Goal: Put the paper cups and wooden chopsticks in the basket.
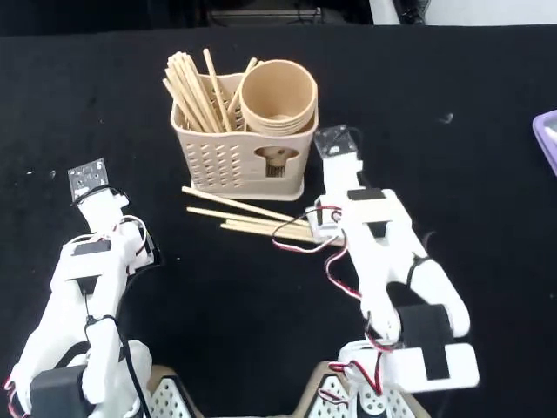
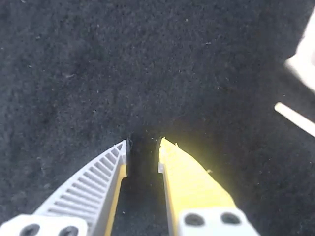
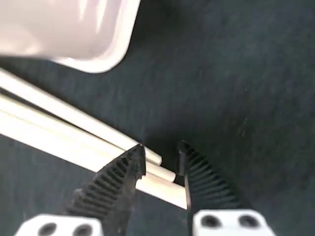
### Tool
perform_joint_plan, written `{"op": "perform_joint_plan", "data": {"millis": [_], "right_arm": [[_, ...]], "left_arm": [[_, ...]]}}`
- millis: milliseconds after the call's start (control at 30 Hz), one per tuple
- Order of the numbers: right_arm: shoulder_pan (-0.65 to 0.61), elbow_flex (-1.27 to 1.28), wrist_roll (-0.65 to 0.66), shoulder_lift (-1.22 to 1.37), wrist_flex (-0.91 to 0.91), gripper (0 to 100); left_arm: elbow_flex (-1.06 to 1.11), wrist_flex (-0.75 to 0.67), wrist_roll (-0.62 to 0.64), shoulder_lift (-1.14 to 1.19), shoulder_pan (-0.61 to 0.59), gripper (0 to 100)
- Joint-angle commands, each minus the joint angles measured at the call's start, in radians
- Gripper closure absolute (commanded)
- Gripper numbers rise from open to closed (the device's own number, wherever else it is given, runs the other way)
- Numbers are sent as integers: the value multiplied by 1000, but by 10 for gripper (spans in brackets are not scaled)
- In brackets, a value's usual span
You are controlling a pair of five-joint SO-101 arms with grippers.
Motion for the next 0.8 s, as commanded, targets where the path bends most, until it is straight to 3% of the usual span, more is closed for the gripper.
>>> {"op": "perform_joint_plan", "data": {"millis": [0, 333, 600, 767], "right_arm": [[-21, 28, 126, -150, 100, 885], [-15, 160, 129, -463, 58, 885], [-15, 292, -285, -472, -247, 885], [-15, 364, -362, -430, -437, 882]], "left_arm": [[-58, -3, -9, 2, 7, 884], [-58, -3, -9, 2, 7, 884], [-58, -3, -9, 2, 7, 884], [-58, -3, -9, 2, 7, 884]]}}
